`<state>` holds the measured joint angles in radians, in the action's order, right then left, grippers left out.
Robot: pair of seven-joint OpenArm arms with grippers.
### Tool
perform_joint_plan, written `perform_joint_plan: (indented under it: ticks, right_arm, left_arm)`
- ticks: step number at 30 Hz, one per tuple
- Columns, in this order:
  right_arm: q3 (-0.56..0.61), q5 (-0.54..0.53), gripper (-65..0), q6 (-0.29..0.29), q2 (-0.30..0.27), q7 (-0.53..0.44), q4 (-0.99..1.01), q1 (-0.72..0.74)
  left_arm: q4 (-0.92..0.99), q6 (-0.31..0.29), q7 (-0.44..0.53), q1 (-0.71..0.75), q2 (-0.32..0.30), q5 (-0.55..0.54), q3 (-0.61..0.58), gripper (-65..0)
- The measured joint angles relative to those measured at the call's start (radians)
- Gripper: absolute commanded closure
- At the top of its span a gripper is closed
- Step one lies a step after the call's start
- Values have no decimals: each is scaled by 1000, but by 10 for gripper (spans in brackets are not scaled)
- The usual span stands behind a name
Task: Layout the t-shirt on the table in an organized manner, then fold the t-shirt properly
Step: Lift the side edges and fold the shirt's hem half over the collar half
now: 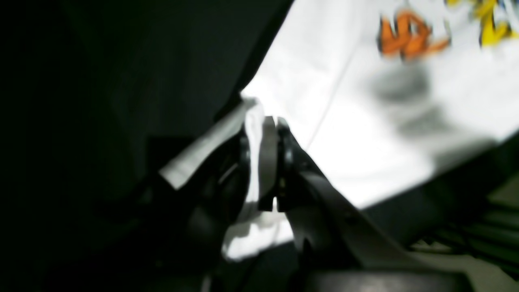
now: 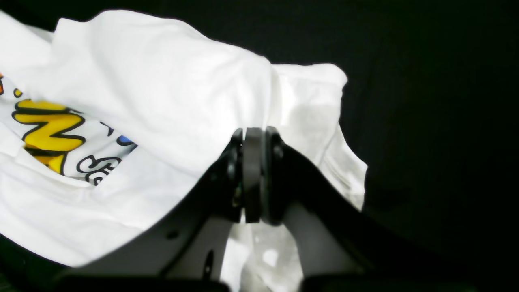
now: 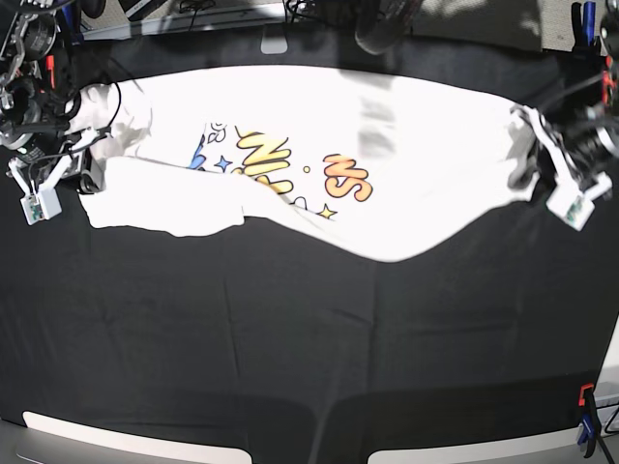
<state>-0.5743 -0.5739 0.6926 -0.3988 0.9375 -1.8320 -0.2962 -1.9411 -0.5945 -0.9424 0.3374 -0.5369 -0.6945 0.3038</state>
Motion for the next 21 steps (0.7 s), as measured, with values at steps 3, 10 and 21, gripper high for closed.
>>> perform_joint_plan:
  ticks: [3, 10, 21]
  right_arm:
    - [1, 1, 0, 0, -2, 6, 0, 1]
    - [1, 1, 0, 0, -37, 39, 0, 0]
    - [1, 0, 0, 0, -95, 116, -1, -42]
  left_arm:
    - [0, 0, 0, 31, 2, 0, 0, 0]
    - [0, 0, 1, 47, 2, 69, 1, 0]
    - [0, -1, 3, 53, 2, 74, 1, 0]
